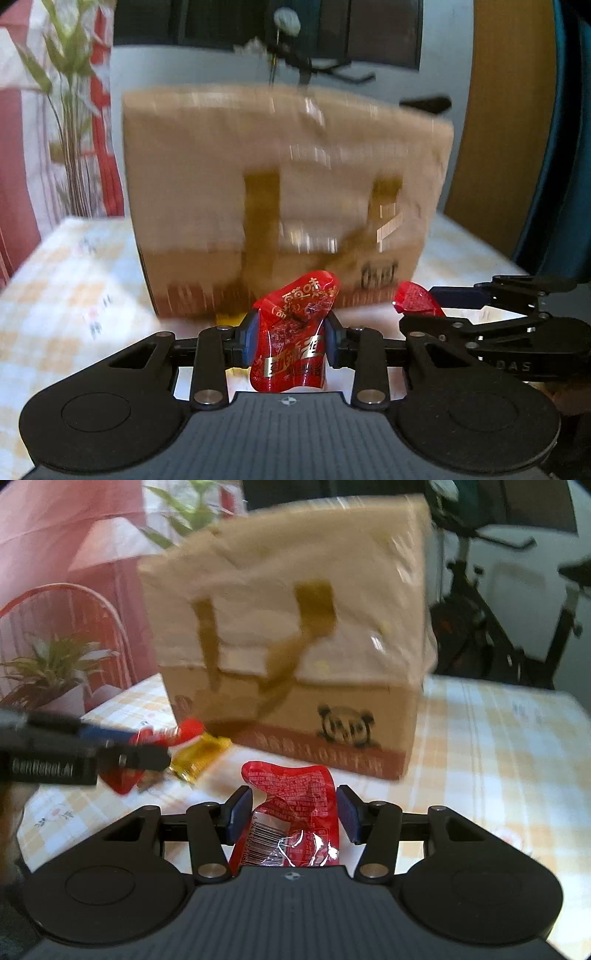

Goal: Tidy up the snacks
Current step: 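Carry both red packets over the box and open both tools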

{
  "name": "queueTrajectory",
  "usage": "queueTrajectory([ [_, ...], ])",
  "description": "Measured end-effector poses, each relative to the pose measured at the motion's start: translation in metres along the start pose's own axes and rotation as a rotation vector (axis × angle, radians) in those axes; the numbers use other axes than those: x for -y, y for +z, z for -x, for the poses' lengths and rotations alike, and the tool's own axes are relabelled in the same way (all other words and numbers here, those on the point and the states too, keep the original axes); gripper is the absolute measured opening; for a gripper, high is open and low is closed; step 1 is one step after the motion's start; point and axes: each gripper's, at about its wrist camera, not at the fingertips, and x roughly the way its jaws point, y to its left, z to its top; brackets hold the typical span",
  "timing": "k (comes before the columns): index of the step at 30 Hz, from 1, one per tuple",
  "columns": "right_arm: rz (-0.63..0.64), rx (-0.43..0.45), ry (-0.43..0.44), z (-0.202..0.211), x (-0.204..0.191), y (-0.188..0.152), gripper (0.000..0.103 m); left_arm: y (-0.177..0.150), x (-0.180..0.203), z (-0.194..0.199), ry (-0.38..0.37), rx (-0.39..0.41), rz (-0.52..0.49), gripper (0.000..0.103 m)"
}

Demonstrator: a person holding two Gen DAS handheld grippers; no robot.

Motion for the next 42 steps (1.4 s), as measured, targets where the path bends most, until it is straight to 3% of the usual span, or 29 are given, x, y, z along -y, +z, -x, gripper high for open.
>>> queueTrajectory([
  [10, 0.127, 0.279, 0.047, 0.048, -0.010, 0.099, 0.053, 0.095, -0.007, 0.037, -0.007, 0.270, -0.034, 0.037],
  [16, 0.123, 0.337, 0.010, 0.033, 0.003, 0.161, 0.053, 0.148, -0.012, 0.015, -0.001, 0.318, -0.032, 0.037],
  [23, 0.052, 0.279, -0.067, -0.004, 0.026, 0.195, 0.053, 0.178, -0.017, -0.021, -0.015, 0.262, 0.005, 0.038],
  [30, 0.043, 0.184, -0.158, -0.024, 0.038, 0.189, 0.053, 0.174, -0.015, -0.055, -0.043, 0.140, -0.010, 0.041],
  [36, 0.019, 0.127, -0.170, -0.026, 0.047, 0.179, 0.054, 0.163, -0.023, -0.070, -0.047, 0.079, 0.008, 0.057],
  [37, 0.025, 0.121, -0.170, -0.026, 0.047, 0.178, 0.054, 0.162, -0.027, -0.072, -0.046, 0.074, 0.020, 0.064],
  [42, 0.072, 0.099, -0.173, -0.023, 0.037, 0.175, 0.064, 0.162, -0.041, -0.066, -0.022, 0.072, 0.074, 0.076],
])
